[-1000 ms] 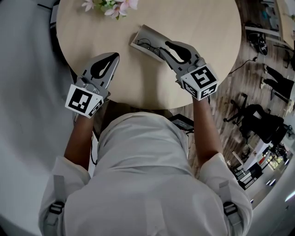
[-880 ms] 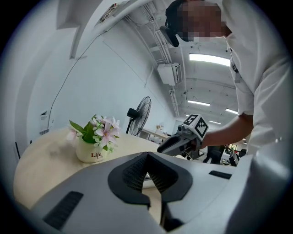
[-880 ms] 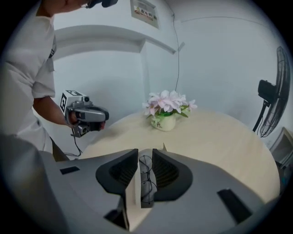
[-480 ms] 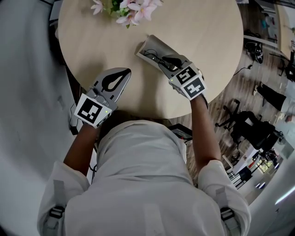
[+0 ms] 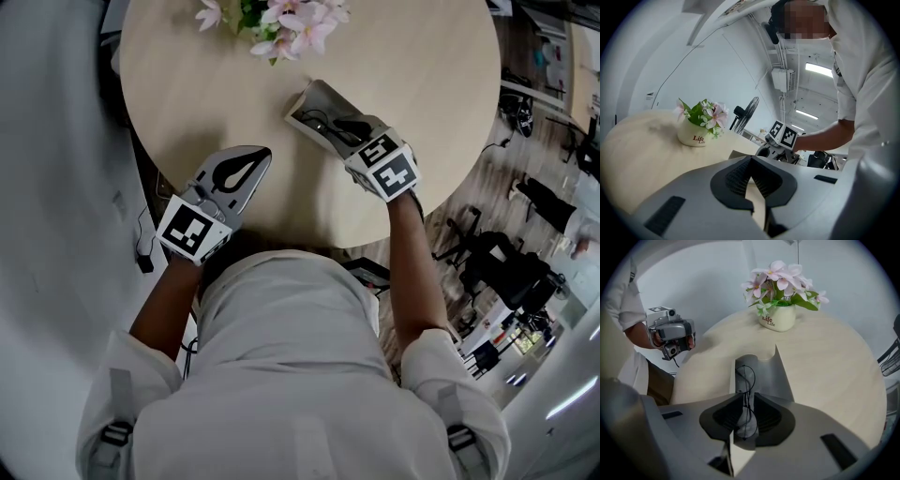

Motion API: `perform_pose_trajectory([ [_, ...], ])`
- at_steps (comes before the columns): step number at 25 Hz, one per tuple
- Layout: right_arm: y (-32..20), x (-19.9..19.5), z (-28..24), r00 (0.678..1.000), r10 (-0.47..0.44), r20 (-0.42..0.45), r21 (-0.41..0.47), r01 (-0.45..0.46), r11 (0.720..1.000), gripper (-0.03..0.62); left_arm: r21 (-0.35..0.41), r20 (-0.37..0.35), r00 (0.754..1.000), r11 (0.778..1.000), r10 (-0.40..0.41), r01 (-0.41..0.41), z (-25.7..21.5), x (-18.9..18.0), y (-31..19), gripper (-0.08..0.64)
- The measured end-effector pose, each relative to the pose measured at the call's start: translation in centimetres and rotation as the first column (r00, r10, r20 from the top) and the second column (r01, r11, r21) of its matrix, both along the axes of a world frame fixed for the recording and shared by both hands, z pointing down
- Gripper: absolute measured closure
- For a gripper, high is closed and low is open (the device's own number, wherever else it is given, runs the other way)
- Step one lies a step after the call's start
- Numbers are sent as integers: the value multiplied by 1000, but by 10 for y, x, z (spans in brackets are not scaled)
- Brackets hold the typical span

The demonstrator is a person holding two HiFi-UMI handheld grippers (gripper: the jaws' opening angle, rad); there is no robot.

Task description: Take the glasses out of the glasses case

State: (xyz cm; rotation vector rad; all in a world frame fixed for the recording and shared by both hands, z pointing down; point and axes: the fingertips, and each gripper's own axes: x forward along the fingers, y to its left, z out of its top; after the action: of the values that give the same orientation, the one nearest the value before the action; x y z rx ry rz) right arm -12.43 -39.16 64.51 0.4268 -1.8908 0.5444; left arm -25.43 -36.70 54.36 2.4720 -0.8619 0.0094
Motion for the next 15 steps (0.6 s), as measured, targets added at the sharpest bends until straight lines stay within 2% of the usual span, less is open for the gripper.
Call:
perform_pose_trajectory([
  [15,2,1,20,999,0,-32,-128,-4,992,532,-53,-18,998,997,-54,53,11,-13,-8,548],
])
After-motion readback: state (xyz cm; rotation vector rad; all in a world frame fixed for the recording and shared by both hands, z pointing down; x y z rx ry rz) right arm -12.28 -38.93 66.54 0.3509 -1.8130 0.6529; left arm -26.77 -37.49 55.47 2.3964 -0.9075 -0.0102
